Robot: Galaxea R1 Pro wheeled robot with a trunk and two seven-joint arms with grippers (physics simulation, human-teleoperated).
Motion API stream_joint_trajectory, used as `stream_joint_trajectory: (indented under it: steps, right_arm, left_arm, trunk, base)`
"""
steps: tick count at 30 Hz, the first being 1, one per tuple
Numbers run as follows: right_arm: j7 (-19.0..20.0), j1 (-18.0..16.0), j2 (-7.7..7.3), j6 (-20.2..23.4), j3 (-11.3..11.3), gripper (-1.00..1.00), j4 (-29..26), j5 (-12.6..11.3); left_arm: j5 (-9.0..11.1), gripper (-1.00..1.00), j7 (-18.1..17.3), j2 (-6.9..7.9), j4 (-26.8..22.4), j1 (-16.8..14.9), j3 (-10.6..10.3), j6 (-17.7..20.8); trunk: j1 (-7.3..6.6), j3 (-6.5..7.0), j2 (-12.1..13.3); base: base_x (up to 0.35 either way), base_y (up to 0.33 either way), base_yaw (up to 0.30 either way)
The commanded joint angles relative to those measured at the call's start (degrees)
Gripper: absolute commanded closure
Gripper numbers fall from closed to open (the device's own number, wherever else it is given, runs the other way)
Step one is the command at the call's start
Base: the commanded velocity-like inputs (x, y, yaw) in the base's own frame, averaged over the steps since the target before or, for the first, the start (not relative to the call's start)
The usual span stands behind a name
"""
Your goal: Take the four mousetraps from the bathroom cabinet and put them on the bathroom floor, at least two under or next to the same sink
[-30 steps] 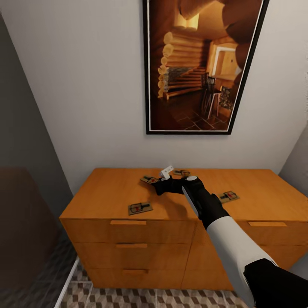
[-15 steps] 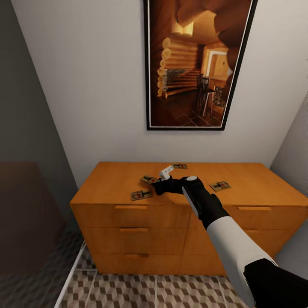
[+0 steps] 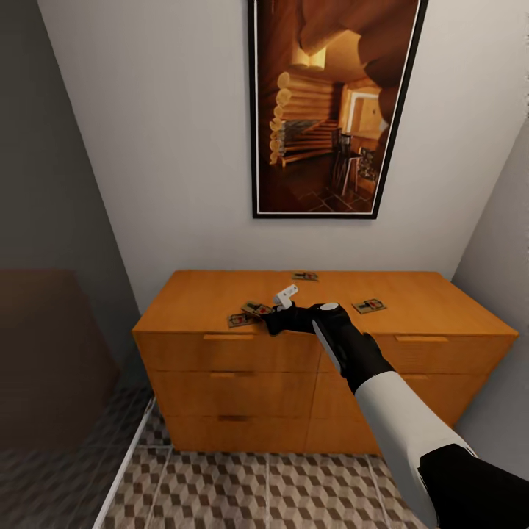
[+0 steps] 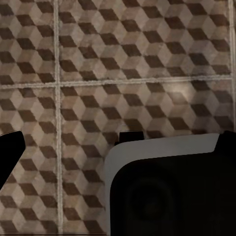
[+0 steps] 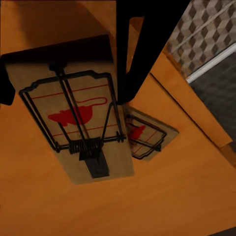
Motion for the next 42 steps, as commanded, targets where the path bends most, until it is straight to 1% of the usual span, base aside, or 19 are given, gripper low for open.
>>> stream_joint_trajectory:
  steps: [1, 20, 42]
  right_arm:
    - [0.30, -0.04, 0.02, 0.18, -0.07, 1.00, -0.07, 0.50]
    - [0.22, -0.01, 0.02, 0.18, -0.07, 1.00, 0.30, 0.50]
    - [-0.22, -0.05, 0.02, 0.18, -0.07, 1.00, 0.54, 0.50]
  left_arm:
    - [-0.03, -1.00, 0.18, 0.00, 0.22, -0.09, -0.28, -0.37]
    - [-0.03, -1.00, 0.18, 0.00, 0.22, -0.09, -0.28, -0.37]
    - [-0.03, -1.00, 0.18, 0.00, 0.22, -0.09, -0.28, -0.37]
  trunk:
    - [-0.02, -0.06, -0.03]
    - [-0.02, -0.06, -0.03]
    - [-0.02, -0.06, -0.03]
  base:
    - [-0.191, 0.000, 0.000]
    - [-0.190, -0.013, 0.000]
    - [-0.189, -0.119, 0.000]
